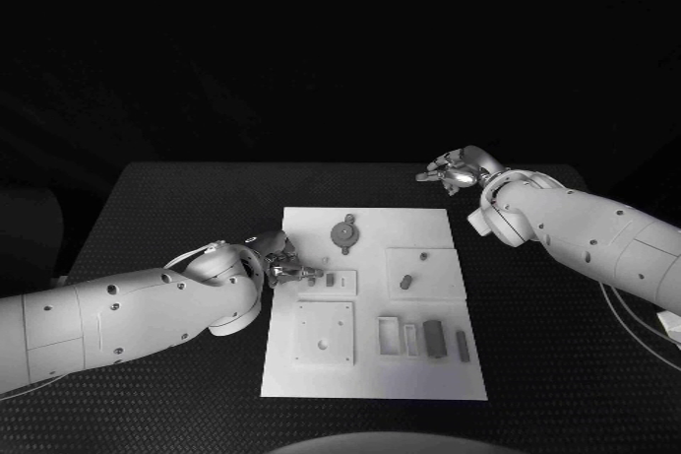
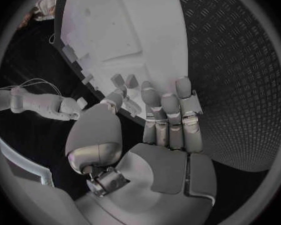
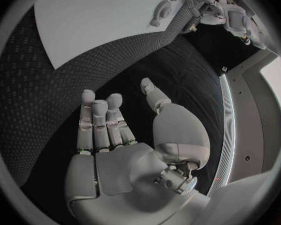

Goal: Assemble the parts on the task board

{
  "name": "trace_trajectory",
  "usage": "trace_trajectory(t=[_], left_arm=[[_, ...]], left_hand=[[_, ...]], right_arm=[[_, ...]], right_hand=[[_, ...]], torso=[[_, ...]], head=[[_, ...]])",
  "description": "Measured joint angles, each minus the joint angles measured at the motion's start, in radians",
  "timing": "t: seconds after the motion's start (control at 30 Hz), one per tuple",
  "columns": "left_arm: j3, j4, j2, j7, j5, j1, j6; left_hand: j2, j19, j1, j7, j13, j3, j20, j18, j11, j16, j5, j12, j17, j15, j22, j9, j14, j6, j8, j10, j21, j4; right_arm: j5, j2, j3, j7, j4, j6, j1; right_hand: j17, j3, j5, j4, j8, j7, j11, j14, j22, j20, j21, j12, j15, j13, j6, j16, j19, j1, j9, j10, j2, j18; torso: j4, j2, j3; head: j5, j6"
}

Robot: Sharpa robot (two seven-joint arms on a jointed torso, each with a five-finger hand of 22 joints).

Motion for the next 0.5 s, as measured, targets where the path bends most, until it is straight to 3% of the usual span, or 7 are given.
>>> trace_trajectory(t=[0.1,0.13,0.27,0.33,0.4,0.47,0.5], left_arm=[[0.009,-0.004,0.0,0.01,0.025,0.002,-0.011],[0.016,-0.008,0.0,0.017,0.046,0.001,-0.018],[0.037,-0.026,0.002,0.059,0.129,0.003,-0.046],[0.04,-0.039,0.006,0.088,0.173,0.005,-0.059],[0.041,-0.056,0.013,0.128,0.221,0.008,-0.072],[0.041,-0.078,0.025,0.173,0.256,0.011,-0.083],[0.041,-0.086,0.03,0.193,0.265,0.013,-0.088]], left_hand=[[0.011,-0.033,0.026,0.012,-0.011,-0.013,0.008,-0.007,0.01,-0.023,0.0,-0.024,-0.011,0.011,0.0,-0.006,-0.033,-0.035,-0.008,-0.036,-0.021,0.013],[0.016,-0.047,0.042,0.02,-0.017,-0.021,0.011,-0.008,0.017,-0.033,0.0,-0.036,-0.017,0.016,-0.001,-0.01,-0.048,-0.054,-0.015,-0.053,-0.032,0.015],[0.067,-0.102,0.107,0.054,-0.046,-0.068,0.039,-0.029,0.05,-0.082,0.007,-0.088,-0.043,0.049,-0.019,-0.022,-0.102,-0.115,-0.035,-0.111,-0.078,-0.002],[0.107,-0.136,0.16,0.072,-0.068,-0.094,0.058,-0.029,0.063,-0.117,0.044,-0.127,-0.062,0.069,-0.032,-0.03,-0.136,-0.139,-0.047,-0.145,-0.105,-0.037],[0.14,-0.159,0.199,0.082,-0.088,-0.1,0.074,-0.029,0.079,-0.148,0.059,-0.161,-0.078,0.087,-0.045,-0.038,-0.154,-0.158,-0.058,-0.164,-0.126,-0.073],[0.169,-0.198,0.276,0.102,-0.125,-0.059,0.103,-0.029,0.101,-0.207,0.046,-0.227,-0.106,0.115,-0.071,-0.052,-0.189,-0.18,-0.08,-0.2,-0.165,-0.126],[0.17,-0.219,0.31,0.113,-0.15,-0.015,0.123,-0.029,0.117,-0.244,0.023,-0.272,-0.123,0.133,-0.09,-0.061,-0.208,-0.191,-0.093,-0.216,-0.189,-0.148]], right_arm=[[0.0,-0.001,0.0,0.0,0.0,0.0,0.0],[0.0,-0.001,0.0,0.0,0.0,0.0,-0.001],[0.0,-0.001,0.0,0.0,0.0,0.0,-0.001],[0.0,-0.001,0.0,0.0,0.0,0.0,-0.001],[0.0,-0.001,0.0,0.0,0.0,0.0,-0.001],[0.0,-0.001,0.0,0.0,0.0,0.0,-0.001],[0.0,-0.001,0.0,0.0,0.0,0.0,-0.001]], right_hand=[[0.0,0.0,0.0,0.0,0.0,0.0,0.0,0.0,0.0,0.0,0.0,0.0,0.0,0.0,0.0,0.0,0.0,0.0,0.0,0.0,0.0,0.0],[0.0,0.0,0.0,0.0,0.0,0.0,0.0,0.0,0.0,0.0,0.0,0.0,0.0,0.0,0.0,0.0,0.0,0.0,0.0,0.0,0.0,0.0],[0.0,0.0,0.0,0.0,0.0,-0.002,0.004,0.001,0.0,0.0,0.0,0.0,-0.001,0.0,-0.005,0.0,0.0,0.0,0.0,-0.007,0.0,0.0],[0.0,0.0,0.0,0.0,0.0,-0.002,0.004,0.002,0.0,0.0,0.0,0.0,-0.002,0.0,-0.005,0.0,0.0,0.0,0.0,-0.008,0.0,0.0],[-0.001,0.0,0.0,0.0,0.0,-0.002,0.004,0.003,0.0,0.0,0.0,0.0,-0.003,0.0,-0.005,0.0,0.0,0.0,0.0,-0.008,0.0,0.0],[-0.001,0.0,0.0,0.0,0.0,-0.002,0.003,0.003,0.0,0.0,0.0,0.0,-0.002,-0.001,-0.005,0.0,0.0,0.0,0.0,-0.008,0.0,0.0],[-0.001,0.0,0.0,0.0,0.0,-0.002,0.003,0.003,0.0,0.0,0.0,0.0,-0.002,-0.001,-0.005,0.0,0.0,0.0,0.0,-0.008,0.0,0.0]], torso=[[0.0,0.0,0.0004],[0.0,0.0,0.0005],[-0.0001,0.0,0.0007],[-0.0003,0.0,0.0011],[-0.0004,0.0,0.0013],[-0.0006,0.0,0.0016],[-0.0006,0.0,0.0016]], head=[[0.0,0.001],[0.0,0.002],[0.0,0.004],[0.0,0.005],[0.0,0.007],[0.0,0.009],[0.0,0.01]])
